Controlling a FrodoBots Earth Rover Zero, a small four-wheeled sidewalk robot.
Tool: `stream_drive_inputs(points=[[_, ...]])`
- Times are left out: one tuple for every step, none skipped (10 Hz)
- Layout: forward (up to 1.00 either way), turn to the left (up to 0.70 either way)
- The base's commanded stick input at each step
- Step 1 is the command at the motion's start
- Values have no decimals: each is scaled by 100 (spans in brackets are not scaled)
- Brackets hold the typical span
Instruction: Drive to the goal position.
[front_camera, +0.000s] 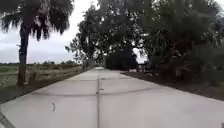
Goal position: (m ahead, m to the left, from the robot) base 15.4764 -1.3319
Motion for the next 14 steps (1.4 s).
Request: stream_drive_inputs(points=[[70,35],[70,13],[70,0],[70,0],[70,0],[70,0],[70,0],[70,0],[70,0],[70,0],[70,0],[70,0],[70,0],[70,0]])
